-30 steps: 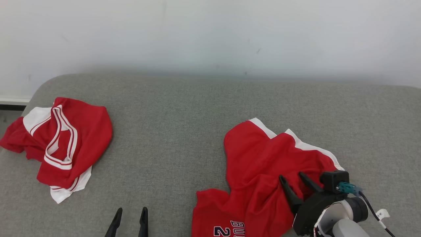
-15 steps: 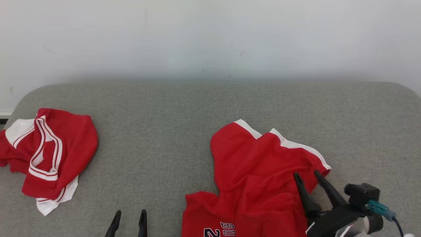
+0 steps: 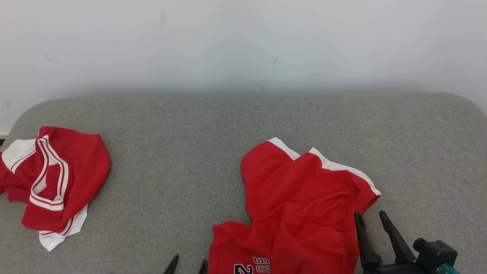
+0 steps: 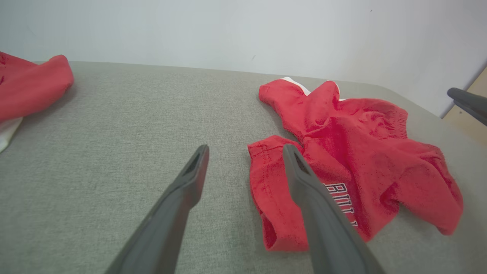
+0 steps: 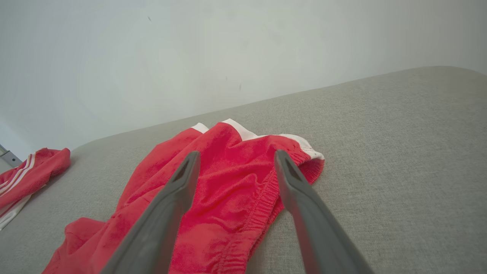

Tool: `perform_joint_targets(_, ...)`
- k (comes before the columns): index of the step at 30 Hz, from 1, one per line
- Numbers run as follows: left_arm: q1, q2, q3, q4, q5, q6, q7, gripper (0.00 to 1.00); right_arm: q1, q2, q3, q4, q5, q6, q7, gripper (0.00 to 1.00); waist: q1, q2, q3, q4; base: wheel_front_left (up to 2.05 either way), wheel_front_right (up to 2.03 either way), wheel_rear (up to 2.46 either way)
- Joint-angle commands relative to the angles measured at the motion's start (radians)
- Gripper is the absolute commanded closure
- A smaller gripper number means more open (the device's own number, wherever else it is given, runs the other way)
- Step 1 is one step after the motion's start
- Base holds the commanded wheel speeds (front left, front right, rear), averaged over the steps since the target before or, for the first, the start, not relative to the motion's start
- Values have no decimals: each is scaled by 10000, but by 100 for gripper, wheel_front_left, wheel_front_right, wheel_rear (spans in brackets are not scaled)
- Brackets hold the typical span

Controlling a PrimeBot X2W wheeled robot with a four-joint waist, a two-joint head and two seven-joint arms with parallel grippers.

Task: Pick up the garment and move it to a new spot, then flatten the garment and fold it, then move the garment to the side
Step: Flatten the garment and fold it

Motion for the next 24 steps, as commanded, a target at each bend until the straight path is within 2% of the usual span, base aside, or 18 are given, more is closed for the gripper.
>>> perform_joint_targets(1,172,141,-173,78,-62,22,-22,0,96,70,-23,-22,-115,-23,-50,0,0,0,18,-8,0,0,0)
perform_joint_targets(6,131,669,-1165,495,-469,22,-22,0,175,286,-90,-11,-296,-23,-112,0,0,0,134,-93,0,0,0)
perform_joint_targets(11,-165,906,-1764,1099,-755,21,-22,0,66,330,-114,-12,-375,-23,-127,0,0,0,224,-188,0,0,0)
perform_joint_targets(23,-1127,876,-2694,2577,-1223,20,-22,1,-52,335,-106,40,-474,-23,-176,0,0,0,318,-279,0,0,0)
perform_joint_targets(24,-1340,860,-2741,2571,-1247,20,-25,25,-50,341,-108,47,-480,-23,-177,0,0,0,319,-267,0,0,0)
